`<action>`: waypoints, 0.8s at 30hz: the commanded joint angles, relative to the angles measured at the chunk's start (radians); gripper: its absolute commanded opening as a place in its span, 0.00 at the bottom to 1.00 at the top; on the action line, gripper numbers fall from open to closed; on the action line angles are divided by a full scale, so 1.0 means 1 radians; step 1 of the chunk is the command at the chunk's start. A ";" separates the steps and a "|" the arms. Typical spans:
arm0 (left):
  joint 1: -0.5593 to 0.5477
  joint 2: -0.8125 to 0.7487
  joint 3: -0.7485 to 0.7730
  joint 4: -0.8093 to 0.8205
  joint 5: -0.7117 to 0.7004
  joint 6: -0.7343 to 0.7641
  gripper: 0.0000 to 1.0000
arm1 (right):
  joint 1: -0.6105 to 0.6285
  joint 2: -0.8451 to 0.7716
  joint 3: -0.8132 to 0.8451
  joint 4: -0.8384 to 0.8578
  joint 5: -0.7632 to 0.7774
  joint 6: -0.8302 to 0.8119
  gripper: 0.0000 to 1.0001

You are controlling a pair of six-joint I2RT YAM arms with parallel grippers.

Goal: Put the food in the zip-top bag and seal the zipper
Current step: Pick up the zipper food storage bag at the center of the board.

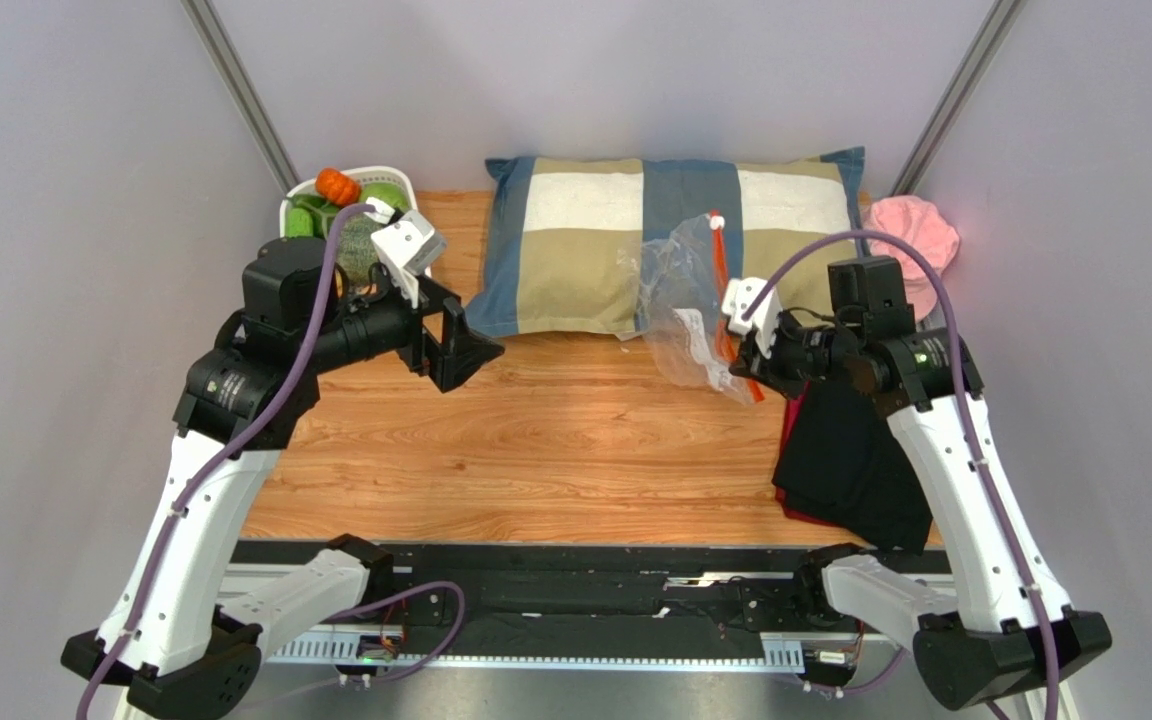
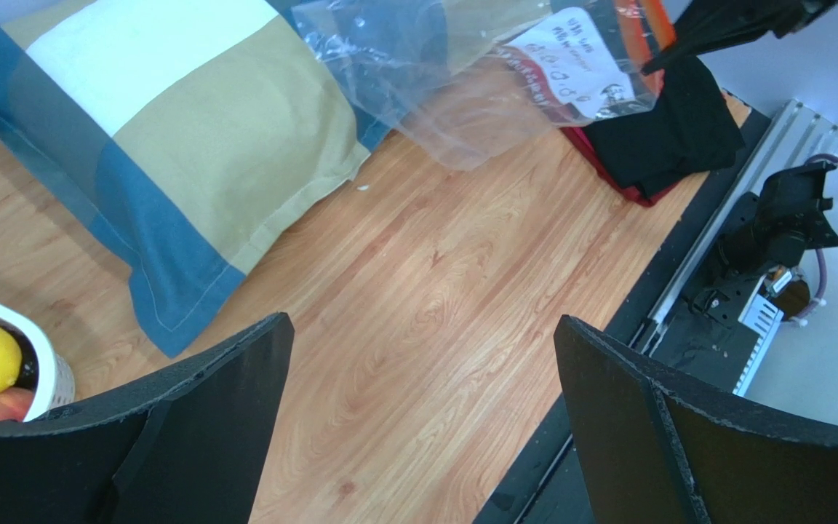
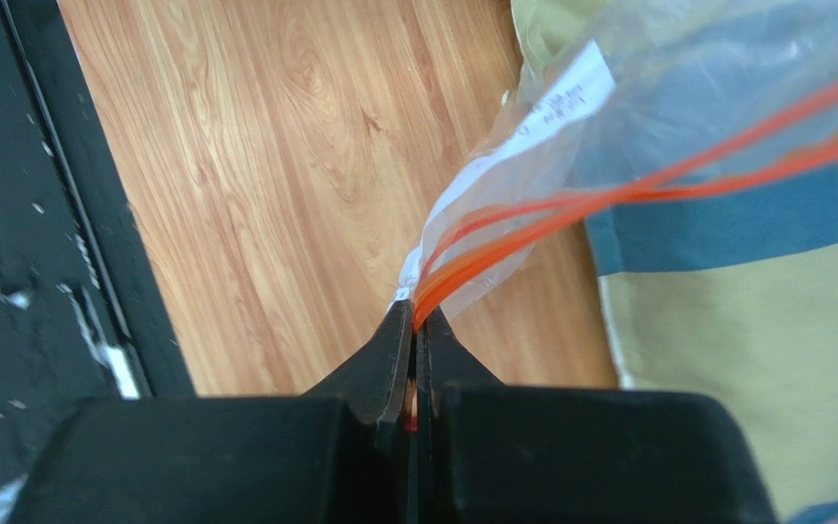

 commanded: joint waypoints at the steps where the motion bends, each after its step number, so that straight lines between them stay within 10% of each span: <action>1: 0.006 0.005 0.042 0.003 -0.012 -0.009 0.99 | 0.028 -0.082 0.043 -0.157 0.055 -0.431 0.00; 10: 0.006 0.124 0.192 -0.125 0.042 0.158 0.96 | 0.200 -0.216 -0.107 -0.120 0.279 -0.914 0.00; 24: -0.264 0.314 0.163 -0.092 0.065 -0.042 0.85 | 0.393 -0.397 -0.469 0.579 0.298 -0.894 0.00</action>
